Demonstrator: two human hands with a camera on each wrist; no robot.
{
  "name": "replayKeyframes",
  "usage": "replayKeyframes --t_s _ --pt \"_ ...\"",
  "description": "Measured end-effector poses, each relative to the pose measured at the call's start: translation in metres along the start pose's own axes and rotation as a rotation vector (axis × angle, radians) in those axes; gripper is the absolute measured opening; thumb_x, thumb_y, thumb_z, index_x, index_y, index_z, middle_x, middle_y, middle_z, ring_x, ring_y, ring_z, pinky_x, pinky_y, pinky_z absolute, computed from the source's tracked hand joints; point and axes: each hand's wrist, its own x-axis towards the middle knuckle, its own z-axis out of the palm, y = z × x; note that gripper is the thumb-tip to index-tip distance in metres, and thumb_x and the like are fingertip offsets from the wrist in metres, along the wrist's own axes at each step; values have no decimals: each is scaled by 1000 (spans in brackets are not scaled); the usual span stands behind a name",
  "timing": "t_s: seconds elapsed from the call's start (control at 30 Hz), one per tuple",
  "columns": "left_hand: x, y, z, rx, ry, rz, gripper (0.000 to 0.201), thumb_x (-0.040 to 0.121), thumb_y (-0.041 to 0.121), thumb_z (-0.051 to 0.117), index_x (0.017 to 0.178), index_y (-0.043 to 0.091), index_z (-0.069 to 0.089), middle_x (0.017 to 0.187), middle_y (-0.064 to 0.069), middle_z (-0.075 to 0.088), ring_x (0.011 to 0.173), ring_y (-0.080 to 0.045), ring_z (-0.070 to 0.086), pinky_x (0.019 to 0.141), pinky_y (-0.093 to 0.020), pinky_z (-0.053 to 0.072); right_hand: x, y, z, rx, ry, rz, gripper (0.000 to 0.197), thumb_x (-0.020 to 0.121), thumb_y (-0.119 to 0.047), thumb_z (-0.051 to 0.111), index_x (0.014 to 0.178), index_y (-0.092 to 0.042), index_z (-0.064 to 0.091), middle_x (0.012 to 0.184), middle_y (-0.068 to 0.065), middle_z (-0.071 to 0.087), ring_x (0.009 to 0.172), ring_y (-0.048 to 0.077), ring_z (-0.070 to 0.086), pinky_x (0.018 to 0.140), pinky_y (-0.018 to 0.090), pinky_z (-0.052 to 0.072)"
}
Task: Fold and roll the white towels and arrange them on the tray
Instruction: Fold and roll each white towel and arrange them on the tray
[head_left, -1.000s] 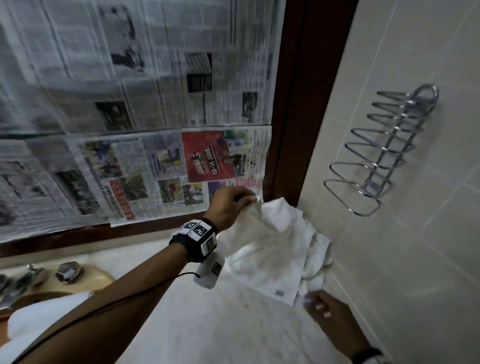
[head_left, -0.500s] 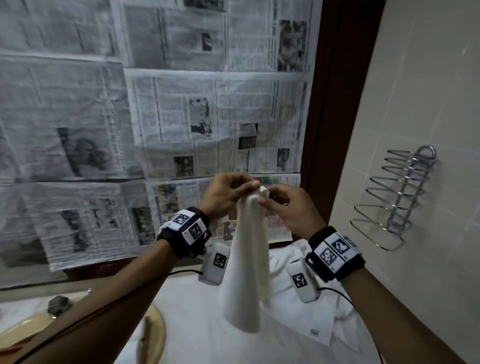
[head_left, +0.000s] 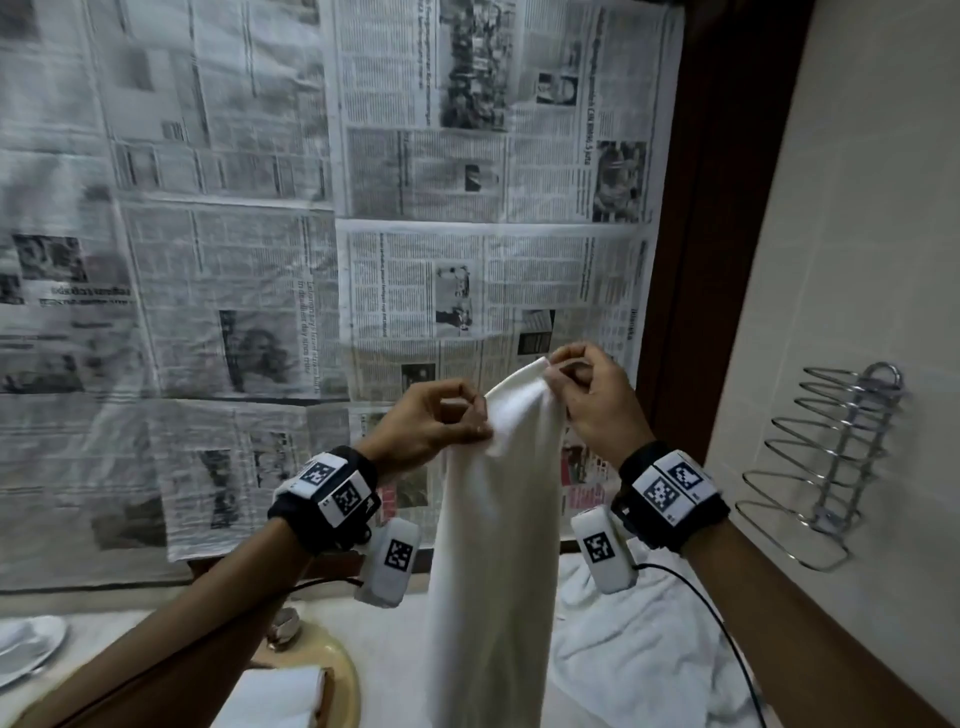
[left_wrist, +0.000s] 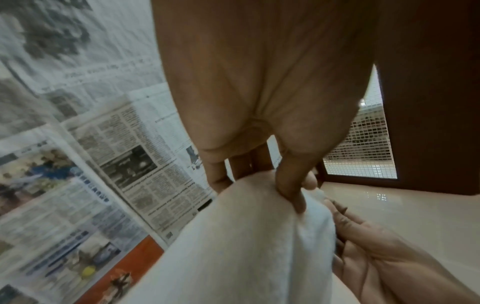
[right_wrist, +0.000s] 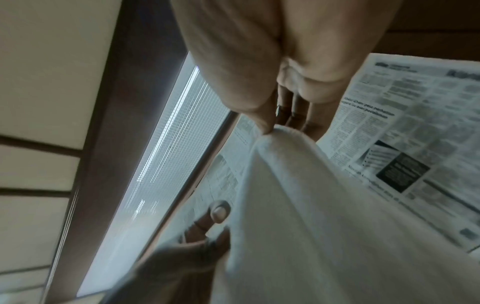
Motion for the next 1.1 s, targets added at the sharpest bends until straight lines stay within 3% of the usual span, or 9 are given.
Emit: replayKeyframes --t_s 0.17,0.33,0.4,0.63,0.7,0.77,0.83,0.97,1.1 --pt "24 25 -4 183 94 17 9 82 -3 72 91 -2 71 98 -16 74 97 -22 70 94 -32 53 16 -10 -22 -60 -140 -100 20 91 -8 63 103 -21 54 97 -3 62 96 11 63 83 22 51" --pt "42 44 4 346 82 0 10 83 0 73 93 0 75 96 -9 76 97 -19 71 92 -26 54 32 -8 -44 -215 -264 -209 25 91 -1 58 89 -21 73 91 -8 70 91 11 66 82 26 55" --pt "44 45 8 397 55 -7 9 84 1 73 92 4 76 94 -6 76 95 -17 71 93 -28 53 34 -7 -50 -300 -308 -221 29 89 4 58 90 -18 77 91 -7 73 88 6 66 80 19 53" --pt "21 40 9 588 -70 -162 14 80 13 79 93 17 78 94 4 76 93 -11 71 91 -31 54 57 -3 -67 -408 -78 -125 28 84 9 60 87 -13 76 88 -3 72 78 -4 59 75 10 46" --pt "13 40 0 616 -63 -220 14 81 10 77 93 15 77 92 3 76 86 -10 71 84 -31 55 67 -3 -75 -433 -20 -91 29 84 9 59 86 -13 77 89 -2 73 80 2 61 80 16 49" --pt "6 41 -10 626 -29 -256 13 82 6 75 93 12 77 91 0 75 80 -18 71 78 -37 59 76 -3 -81 -463 20 -57 31 83 8 58 83 -16 78 89 -2 74 86 9 65 86 23 52" --pt "0 43 -20 684 0 -275 14 82 4 74 94 11 77 91 1 76 87 -21 72 84 -42 59 82 -4 -85 -504 25 -38 33 82 7 58 78 -20 78 87 -2 75 90 12 67 90 29 54" --pt "-2 51 -32 837 106 -276 19 84 6 73 92 23 77 93 9 75 88 -8 71 87 -37 58 85 -11 -86 -529 13 -63 32 81 6 58 78 -19 78 88 -1 75 93 15 67 92 30 53" --pt "6 63 -33 947 310 -200 29 88 -2 64 89 24 76 99 3 73 92 -11 69 83 -30 58 90 -20 -92 -536 68 -68 28 80 4 60 79 -17 79 87 1 75 90 16 68 90 31 55"
